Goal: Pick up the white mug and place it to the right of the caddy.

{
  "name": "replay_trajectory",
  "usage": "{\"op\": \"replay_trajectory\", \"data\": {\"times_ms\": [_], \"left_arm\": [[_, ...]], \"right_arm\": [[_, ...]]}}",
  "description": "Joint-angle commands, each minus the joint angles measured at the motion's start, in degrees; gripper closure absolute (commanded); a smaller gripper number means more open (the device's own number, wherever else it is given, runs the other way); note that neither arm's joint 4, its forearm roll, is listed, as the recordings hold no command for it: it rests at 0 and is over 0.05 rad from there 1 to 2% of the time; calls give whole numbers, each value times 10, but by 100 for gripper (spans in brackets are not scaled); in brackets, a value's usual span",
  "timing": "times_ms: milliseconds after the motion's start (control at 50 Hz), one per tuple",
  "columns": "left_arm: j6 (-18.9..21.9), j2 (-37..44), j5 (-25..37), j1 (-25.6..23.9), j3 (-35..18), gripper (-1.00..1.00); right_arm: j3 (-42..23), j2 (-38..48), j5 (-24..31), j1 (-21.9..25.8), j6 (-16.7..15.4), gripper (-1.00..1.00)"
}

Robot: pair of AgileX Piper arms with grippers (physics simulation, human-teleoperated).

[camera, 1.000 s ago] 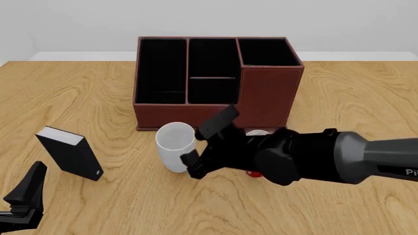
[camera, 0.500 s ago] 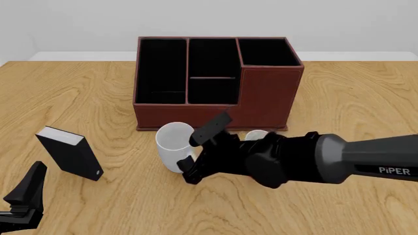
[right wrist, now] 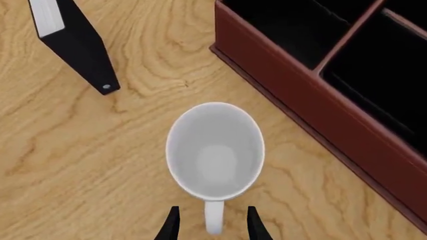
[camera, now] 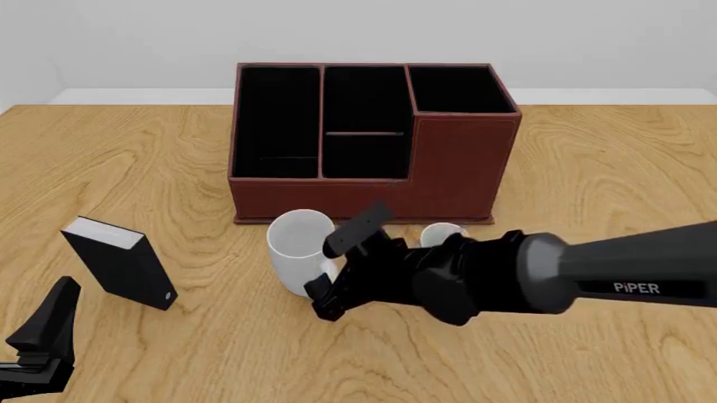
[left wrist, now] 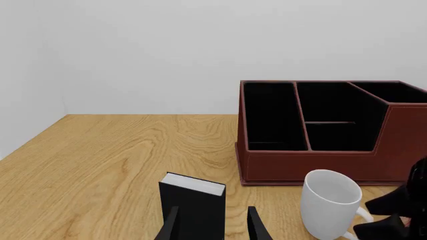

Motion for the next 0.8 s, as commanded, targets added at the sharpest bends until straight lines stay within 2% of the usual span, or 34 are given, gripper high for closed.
{"op": "replay_trajectory", "data": {"times_ms": [20,380,400,800], "left_arm": [[0,0,0,0,0,-100],[0,0,0,0,0,-100],[0,0,0,0,0,-100],[0,0,0,0,0,-100]], "right_arm": [[1,17,-8,-3,2,-100],[2,37,-18,-5,5,-100],[2,37,-19,-5,5,100],[8,19,-18,-15,-12,100]]}}
